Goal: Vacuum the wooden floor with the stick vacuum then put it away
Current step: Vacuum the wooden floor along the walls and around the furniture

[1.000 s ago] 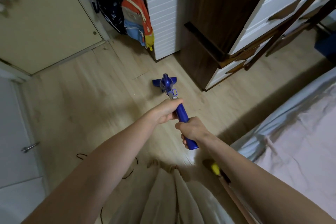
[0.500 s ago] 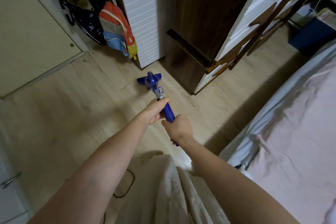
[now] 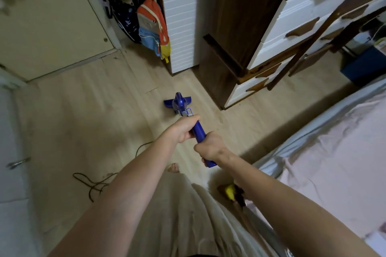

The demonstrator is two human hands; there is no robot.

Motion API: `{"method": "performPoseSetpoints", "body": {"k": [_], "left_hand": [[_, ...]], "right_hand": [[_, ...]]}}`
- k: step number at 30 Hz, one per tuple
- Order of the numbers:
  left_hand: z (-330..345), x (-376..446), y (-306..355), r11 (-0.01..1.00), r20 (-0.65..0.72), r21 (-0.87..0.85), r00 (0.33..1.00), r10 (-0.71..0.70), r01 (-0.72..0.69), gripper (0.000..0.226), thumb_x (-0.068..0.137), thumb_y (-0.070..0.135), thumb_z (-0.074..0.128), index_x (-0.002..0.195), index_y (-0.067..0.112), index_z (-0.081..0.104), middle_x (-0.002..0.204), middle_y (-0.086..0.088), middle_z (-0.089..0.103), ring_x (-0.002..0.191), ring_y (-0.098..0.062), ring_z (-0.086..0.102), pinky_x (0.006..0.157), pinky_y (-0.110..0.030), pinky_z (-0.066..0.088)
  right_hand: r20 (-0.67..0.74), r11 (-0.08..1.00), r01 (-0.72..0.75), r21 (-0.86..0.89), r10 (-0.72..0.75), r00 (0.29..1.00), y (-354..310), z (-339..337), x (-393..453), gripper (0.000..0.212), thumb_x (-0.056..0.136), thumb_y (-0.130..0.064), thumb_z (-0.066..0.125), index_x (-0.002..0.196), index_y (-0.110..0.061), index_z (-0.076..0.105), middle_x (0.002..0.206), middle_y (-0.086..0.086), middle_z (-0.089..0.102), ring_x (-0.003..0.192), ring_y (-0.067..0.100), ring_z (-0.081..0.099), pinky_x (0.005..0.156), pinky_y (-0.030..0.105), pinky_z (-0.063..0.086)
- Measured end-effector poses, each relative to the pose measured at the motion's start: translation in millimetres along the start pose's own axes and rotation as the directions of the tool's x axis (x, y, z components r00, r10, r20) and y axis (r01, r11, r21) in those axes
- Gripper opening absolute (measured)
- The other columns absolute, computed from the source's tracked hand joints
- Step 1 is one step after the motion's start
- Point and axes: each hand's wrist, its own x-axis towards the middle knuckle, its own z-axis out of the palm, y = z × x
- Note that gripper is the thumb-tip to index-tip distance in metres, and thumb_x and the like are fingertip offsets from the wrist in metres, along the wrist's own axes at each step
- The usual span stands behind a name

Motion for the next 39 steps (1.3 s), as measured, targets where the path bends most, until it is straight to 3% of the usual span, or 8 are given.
{"method": "performPoseSetpoints", "body": {"k": [7, 11, 14, 21, 25, 30, 35, 39], "left_hand": [[51.3, -55.4, -61.2, 0.995, -0.068, -0.098, 0.998, 0.002, -0.009, 0.015, 0.094, 0.02, 0.05, 0.082, 0.012, 0.046, 0.077, -0.008, 0.05, 0.067, -0.019, 0.054, 0.061, -0.031, 0.051], [74.1, -82.6, -80.1, 0.991, -0.088, -0.127, 0.995, -0.04, 0.029, 0.013, 0.094, 0.019, 0.052, 0.092, 0.008, 0.049, 0.074, -0.006, 0.054, 0.064, -0.017, 0.057, 0.075, -0.035, 0.052], [90.2, -100.6, -95.9, 0.983, -0.1, -0.176, 0.992, -0.078, 0.06, 0.015, 0.094, 0.019, 0.053, 0.087, 0.007, 0.047, 0.075, -0.006, 0.055, 0.066, -0.019, 0.058, 0.076, -0.035, 0.053], [110.2, -106.0, -111.2, 0.977, -0.191, -0.211, 0.981, -0.012, -0.029, 0.017, 0.095, 0.016, 0.048, 0.08, 0.011, 0.043, 0.076, -0.008, 0.051, 0.068, -0.021, 0.056, 0.075, -0.037, 0.051], [105.3, -102.9, -116.3, 0.986, -0.247, -0.158, 0.969, 0.013, -0.054, 0.017, 0.098, 0.017, 0.046, 0.082, 0.011, 0.044, 0.075, -0.007, 0.049, 0.065, -0.02, 0.054, 0.056, -0.032, 0.048], [114.0, -99.2, -122.1, 0.993, -0.247, -0.113, 0.969, 0.013, -0.042, 0.011, 0.099, 0.016, 0.044, 0.093, 0.007, 0.043, 0.087, -0.011, 0.052, 0.085, -0.027, 0.056, 0.071, -0.039, 0.051], [97.5, -84.9, -105.4, 0.984, -0.284, -0.161, 0.959, 0.026, -0.075, 0.011, 0.098, 0.017, 0.047, 0.097, 0.007, 0.044, 0.076, -0.006, 0.05, 0.074, -0.023, 0.057, 0.067, -0.036, 0.051], [69.8, -67.3, -83.0, 0.981, -0.294, -0.179, 0.956, 0.024, -0.08, 0.019, 0.098, 0.018, 0.047, 0.081, 0.011, 0.041, 0.073, -0.004, 0.049, 0.06, -0.015, 0.054, 0.052, -0.029, 0.048]], "right_hand": [[0.068, 0.999, 0.013, -0.046, -0.01, 0.998, 66.5, -13.6, -58.6, 0.006, 0.08, 0.0, 0.047, 0.082, -0.005, 0.046, 0.07, 0.015, 0.055, 0.045, 0.02, 0.053, 0.043, 0.026, 0.045], [0.107, 0.997, 0.004, -0.073, 0.004, 0.994, 86.3, -31.4, -94.9, 0.007, 0.082, 0.002, 0.05, 0.086, -0.004, 0.048, 0.067, 0.015, 0.057, 0.046, 0.019, 0.053, 0.044, 0.026, 0.046], [0.147, 0.992, 0.006, -0.124, 0.012, 0.989, 100.8, -46.4, -117.8, 0.006, 0.083, 0.002, 0.052, 0.088, -0.002, 0.05, 0.063, 0.014, 0.056, 0.041, 0.017, 0.051, 0.039, 0.022, 0.043], [0.119, 0.985, 0.052, -0.164, -0.033, 0.992, 119.9, -44.1, -115.0, 0.006, 0.081, 0.003, 0.05, 0.084, -0.002, 0.05, 0.062, 0.014, 0.057, 0.041, 0.018, 0.051, 0.037, 0.022, 0.043], [0.128, 0.978, 0.084, -0.19, -0.06, 0.99, 125.7, -36.0, -108.4, 0.006, 0.08, 0.002, 0.049, 0.084, -0.002, 0.05, 0.059, 0.013, 0.055, 0.034, 0.017, 0.049, 0.034, 0.018, 0.038], [0.155, 0.982, 0.076, -0.171, -0.049, 0.987, 138.4, -44.3, -97.6, 0.007, 0.077, 0.002, 0.051, 0.084, -0.001, 0.052, 0.051, 0.01, 0.053, 0.03, 0.015, 0.045, 0.038, 0.022, 0.042], [0.159, 0.976, 0.084, -0.2, -0.052, 0.986, 116.9, -39.6, -71.7, 0.013, 0.08, 0.002, 0.049, 0.093, -0.002, 0.052, 0.058, 0.012, 0.053, 0.036, 0.018, 0.046, 0.038, 0.023, 0.042], [0.18, 0.973, 0.093, -0.21, -0.055, 0.982, 86.4, -31.7, -44.3, 0.018, 0.081, 0.003, 0.049, 0.099, 0.001, 0.053, 0.063, 0.014, 0.054, 0.044, 0.021, 0.049, 0.046, 0.028, 0.046]]}}
